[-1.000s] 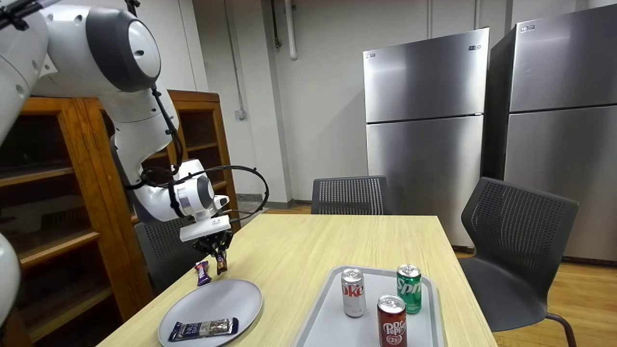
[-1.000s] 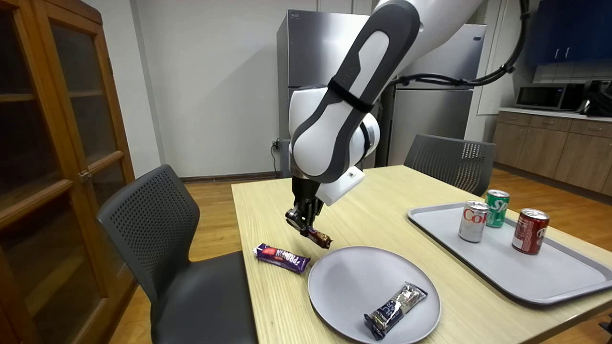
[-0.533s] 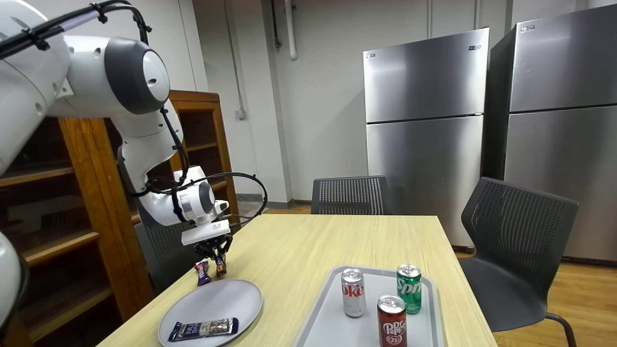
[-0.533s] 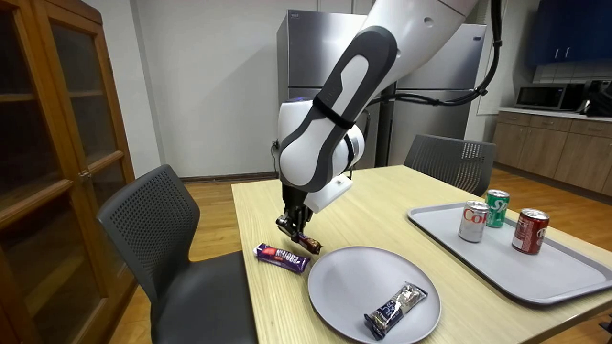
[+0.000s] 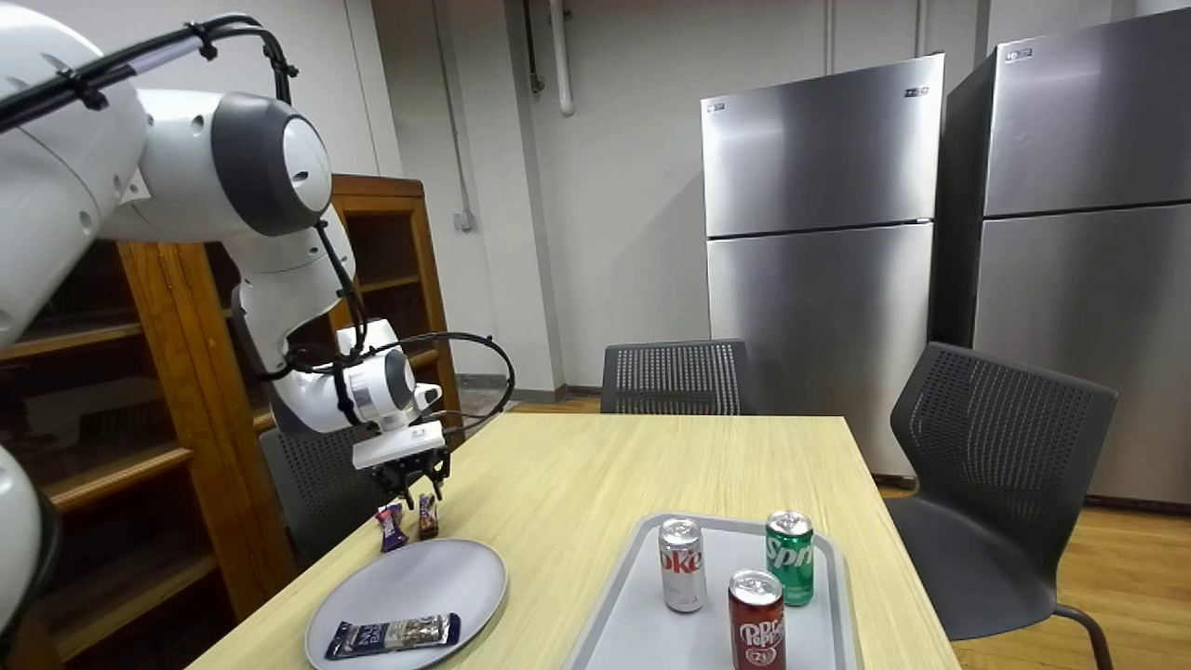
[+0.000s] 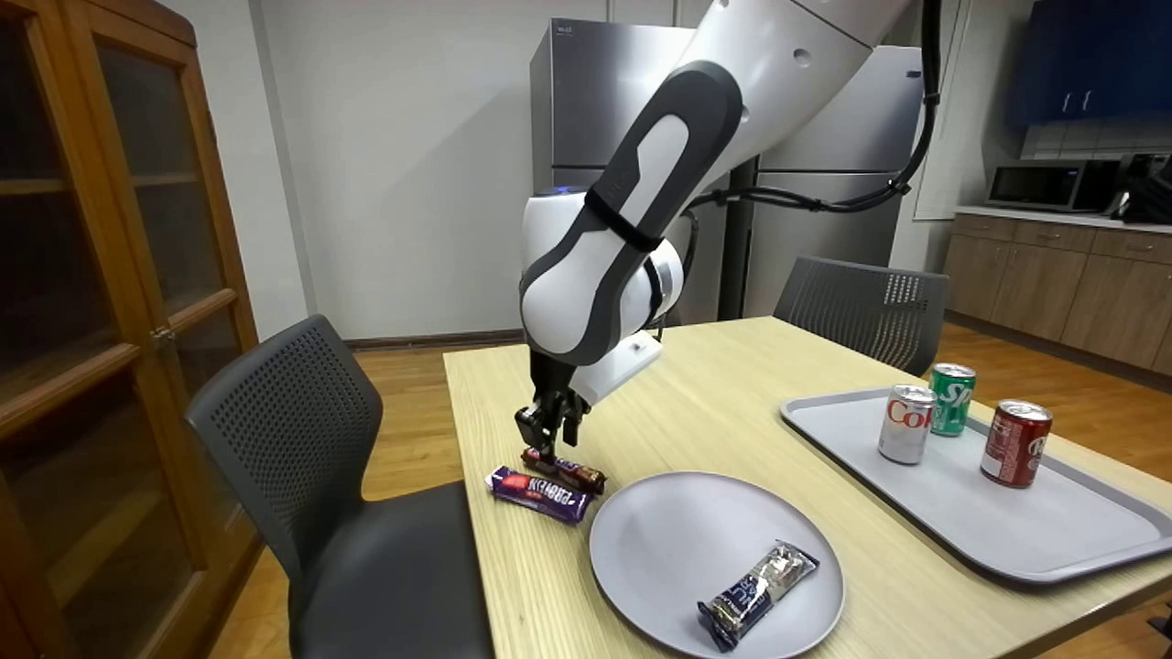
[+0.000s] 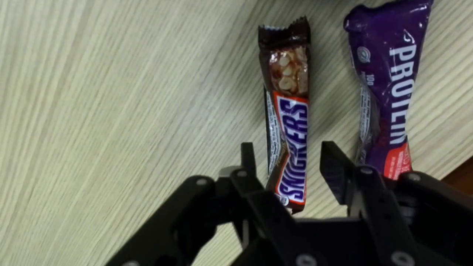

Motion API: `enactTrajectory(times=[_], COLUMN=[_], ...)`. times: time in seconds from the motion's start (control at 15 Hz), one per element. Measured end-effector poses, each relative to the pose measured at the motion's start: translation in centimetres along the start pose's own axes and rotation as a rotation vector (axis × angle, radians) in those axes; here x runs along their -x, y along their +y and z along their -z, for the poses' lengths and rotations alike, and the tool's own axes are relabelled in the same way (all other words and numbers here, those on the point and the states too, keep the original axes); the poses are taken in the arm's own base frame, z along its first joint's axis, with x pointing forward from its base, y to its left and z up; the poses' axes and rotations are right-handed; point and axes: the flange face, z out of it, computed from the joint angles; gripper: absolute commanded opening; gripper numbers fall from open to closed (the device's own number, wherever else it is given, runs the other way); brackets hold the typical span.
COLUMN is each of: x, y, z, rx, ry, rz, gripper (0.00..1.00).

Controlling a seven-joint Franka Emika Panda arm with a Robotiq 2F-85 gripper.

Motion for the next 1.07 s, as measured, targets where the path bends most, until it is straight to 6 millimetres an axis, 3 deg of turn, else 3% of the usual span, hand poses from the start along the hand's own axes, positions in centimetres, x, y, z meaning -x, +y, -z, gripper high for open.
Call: enactTrajectory(times=[0.13, 0.2, 0.6, 1.07], x=[-0.3, -0.4, -0.2, 4.8], y=[0.2, 0.2, 0.0, -1.3], z=[0.5, 0.8, 2.8, 4.9], rx=[0.003, 0.005, 0.000, -0.038], ry=[0.009, 0.013, 0.025, -0.025], rz=[-0.001, 0.000, 0.046, 0.162], gripper=[0.98, 1.00, 1.00, 1.00])
